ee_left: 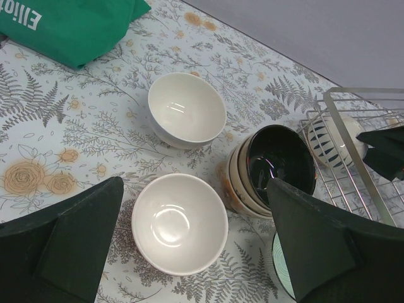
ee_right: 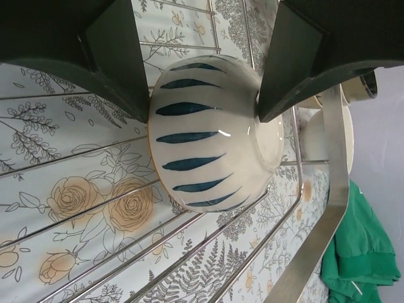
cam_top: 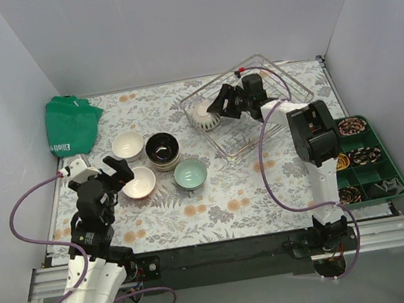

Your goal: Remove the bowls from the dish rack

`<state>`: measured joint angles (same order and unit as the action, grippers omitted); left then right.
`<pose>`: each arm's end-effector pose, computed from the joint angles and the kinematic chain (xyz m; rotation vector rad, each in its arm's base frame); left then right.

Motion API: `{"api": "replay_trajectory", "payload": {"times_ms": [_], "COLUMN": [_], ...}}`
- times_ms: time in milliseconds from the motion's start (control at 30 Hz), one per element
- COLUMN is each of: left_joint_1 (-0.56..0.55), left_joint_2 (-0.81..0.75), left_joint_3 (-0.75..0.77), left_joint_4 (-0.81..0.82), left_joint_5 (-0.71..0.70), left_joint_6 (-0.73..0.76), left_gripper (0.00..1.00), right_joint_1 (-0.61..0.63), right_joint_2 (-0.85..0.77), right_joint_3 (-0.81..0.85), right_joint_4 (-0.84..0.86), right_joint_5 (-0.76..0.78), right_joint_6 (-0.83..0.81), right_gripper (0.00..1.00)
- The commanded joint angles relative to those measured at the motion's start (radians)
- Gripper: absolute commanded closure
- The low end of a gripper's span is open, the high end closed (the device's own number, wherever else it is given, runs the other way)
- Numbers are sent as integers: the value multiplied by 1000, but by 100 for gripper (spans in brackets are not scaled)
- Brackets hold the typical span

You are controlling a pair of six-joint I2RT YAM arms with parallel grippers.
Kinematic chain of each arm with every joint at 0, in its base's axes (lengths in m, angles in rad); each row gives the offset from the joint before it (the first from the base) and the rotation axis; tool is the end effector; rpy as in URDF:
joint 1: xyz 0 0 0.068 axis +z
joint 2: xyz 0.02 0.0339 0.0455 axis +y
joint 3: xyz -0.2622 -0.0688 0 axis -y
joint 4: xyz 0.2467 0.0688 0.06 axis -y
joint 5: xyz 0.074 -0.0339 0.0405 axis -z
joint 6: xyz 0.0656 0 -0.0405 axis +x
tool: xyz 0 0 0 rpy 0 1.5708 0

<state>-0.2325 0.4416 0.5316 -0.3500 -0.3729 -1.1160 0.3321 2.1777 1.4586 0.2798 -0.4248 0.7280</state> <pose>0.1552 -0.0122 0.2728 -1.0260 1.5464 -0.6108 0.4788 0.1937 0.1546 0.1326 2.1409 1.0777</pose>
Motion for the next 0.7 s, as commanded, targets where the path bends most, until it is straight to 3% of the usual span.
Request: {"api": "replay_trajectory", "payload": {"times_ms": [0, 667], "left_joint_1": [-4, -4], "left_joint_2": [-3, 8], "left_joint_3": [-10, -13], "left_joint_4": [14, 20], "left_joint_5": [3, 15], "left_joint_6": [13, 13], "left_gripper": [2, 2], "right_joint_1": [4, 12], "right_joint_2": [-122, -369], "right_joint_3": [-14, -98], "right_joint_4": [6, -215], "right_joint_5": [-2, 66], "right_joint_6": [-65, -499], "right_gripper": [99, 99]}}
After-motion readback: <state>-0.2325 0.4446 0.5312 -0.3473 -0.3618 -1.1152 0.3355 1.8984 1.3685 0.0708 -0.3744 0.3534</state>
